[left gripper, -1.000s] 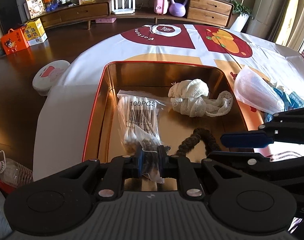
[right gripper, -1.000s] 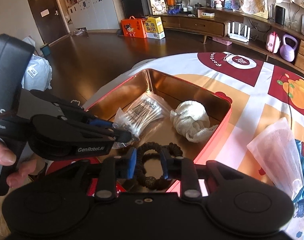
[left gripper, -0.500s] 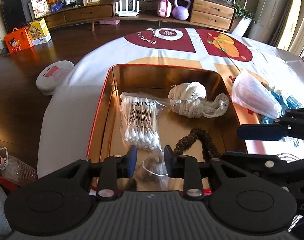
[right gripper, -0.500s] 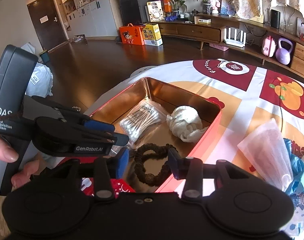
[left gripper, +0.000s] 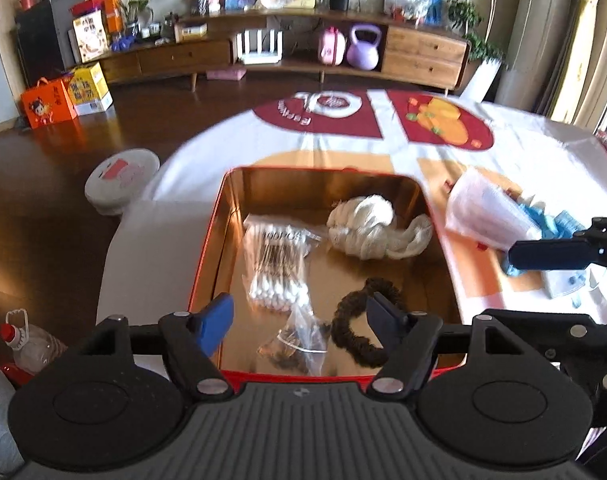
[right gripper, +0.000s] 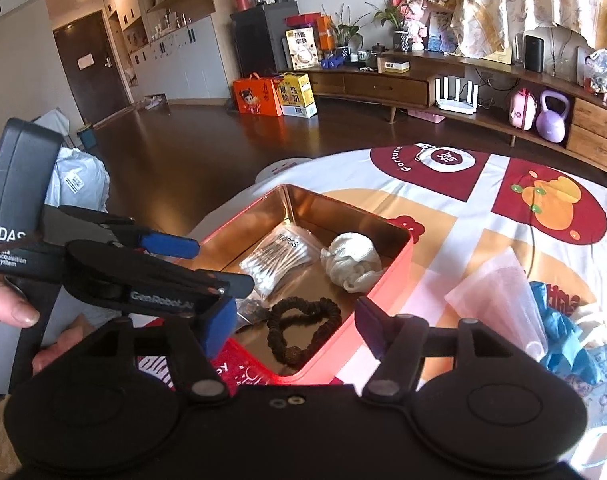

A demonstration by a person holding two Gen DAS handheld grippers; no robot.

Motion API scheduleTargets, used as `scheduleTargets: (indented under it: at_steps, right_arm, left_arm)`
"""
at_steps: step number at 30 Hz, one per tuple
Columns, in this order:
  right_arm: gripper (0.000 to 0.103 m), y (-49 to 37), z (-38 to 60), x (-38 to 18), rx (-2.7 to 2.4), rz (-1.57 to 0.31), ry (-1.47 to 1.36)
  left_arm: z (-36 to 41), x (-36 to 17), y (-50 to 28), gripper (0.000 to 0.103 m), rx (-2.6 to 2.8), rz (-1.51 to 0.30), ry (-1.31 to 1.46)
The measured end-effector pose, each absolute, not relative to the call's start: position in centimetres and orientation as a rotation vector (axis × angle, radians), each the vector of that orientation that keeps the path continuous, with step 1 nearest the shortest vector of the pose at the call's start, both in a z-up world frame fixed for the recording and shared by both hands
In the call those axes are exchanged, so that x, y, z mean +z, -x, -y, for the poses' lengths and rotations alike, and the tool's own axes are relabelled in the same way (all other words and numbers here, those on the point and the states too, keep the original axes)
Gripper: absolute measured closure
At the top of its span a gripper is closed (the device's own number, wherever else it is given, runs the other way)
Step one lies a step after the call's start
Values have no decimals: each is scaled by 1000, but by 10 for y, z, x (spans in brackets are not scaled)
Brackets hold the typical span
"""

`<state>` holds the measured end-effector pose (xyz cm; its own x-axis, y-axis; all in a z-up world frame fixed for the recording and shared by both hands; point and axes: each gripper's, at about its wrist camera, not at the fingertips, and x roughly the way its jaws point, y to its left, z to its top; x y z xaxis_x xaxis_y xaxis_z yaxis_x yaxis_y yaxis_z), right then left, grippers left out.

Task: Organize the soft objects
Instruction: 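Open both grippers to drop the hair tie and pouch into the tin, then move the left tool to the clear plastic bag while the right tool reaches the printed mask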

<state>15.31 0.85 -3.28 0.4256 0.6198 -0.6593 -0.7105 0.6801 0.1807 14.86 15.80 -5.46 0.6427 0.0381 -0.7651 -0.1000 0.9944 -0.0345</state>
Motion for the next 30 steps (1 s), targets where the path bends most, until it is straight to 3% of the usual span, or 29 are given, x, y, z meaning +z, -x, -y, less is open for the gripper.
scheduleTargets:
  at_steps: [9, 17, 30]
  right_arm:
    - [22, -142, 25, -15, 812, -715, 75]
    - [1, -126, 63, -4, 761, -660, 25]
    - [0, -113, 135, -1, 648, -619, 16]
  left_arm:
    - [-142, -33, -132, 30, 64, -816, 70]
    - [-116, -17, -117, 23, 27, -757, 71]
    - [-61, -8, -118, 17, -49, -712, 68]
